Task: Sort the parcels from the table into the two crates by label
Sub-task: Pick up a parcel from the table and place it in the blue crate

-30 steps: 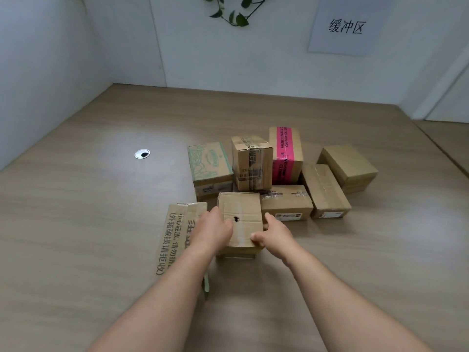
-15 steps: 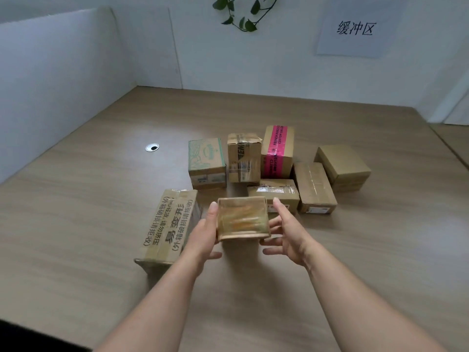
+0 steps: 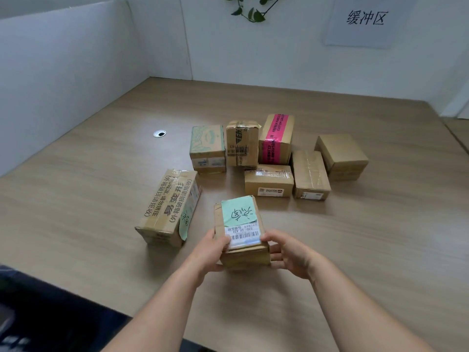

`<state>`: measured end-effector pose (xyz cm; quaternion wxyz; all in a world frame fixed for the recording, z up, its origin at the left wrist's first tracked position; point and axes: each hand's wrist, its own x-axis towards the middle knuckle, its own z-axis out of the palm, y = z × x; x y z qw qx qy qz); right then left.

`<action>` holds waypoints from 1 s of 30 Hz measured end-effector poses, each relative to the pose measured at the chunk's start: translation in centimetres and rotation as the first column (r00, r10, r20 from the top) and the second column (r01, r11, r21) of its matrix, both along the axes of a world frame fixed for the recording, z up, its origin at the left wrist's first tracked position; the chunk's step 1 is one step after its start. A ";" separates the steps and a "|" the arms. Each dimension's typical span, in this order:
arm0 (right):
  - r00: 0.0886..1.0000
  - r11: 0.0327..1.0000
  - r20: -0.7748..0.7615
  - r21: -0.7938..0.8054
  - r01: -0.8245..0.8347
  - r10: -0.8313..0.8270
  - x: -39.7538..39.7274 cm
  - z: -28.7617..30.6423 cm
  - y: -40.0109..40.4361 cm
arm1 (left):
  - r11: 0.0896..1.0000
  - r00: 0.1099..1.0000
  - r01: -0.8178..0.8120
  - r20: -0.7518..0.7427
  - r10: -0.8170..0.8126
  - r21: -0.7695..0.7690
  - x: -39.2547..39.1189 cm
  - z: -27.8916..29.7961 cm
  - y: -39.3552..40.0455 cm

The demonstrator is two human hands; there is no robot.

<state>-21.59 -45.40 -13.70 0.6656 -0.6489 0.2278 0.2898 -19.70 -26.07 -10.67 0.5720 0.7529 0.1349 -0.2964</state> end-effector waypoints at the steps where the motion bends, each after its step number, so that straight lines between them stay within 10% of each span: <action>1: 1.000 1.000 0.016 0.005 0.004 -0.004 -0.1 -0.1 0.0 | 1.000 1.000 0.003 0.006 -0.003 0.007 -0.2 0.2 0.0; 9: 0.989 0.999 0.145 0.030 -0.030 0.025 0.1 -0.1 -1.7 | 0.996 0.989 -0.087 0.123 0.084 0.026 0.2 0.2 1.3; 18: 0.980 0.977 0.124 0.128 -0.170 0.154 1.7 2.0 -2.2 | 0.986 0.985 0.117 -0.112 -0.130 -0.118 -0.5 1.2 2.7; 24: 0.935 0.968 0.257 0.115 0.222 -0.244 1.6 2.5 -1.5 | 0.919 0.978 -0.200 -0.122 0.168 -0.340 -1.2 0.8 2.7; 30: 0.954 0.996 0.299 0.081 -0.036 0.010 0.5 1.8 0.9 | 0.881 0.956 -0.286 -0.057 0.287 -0.378 -1.6 1.3 1.0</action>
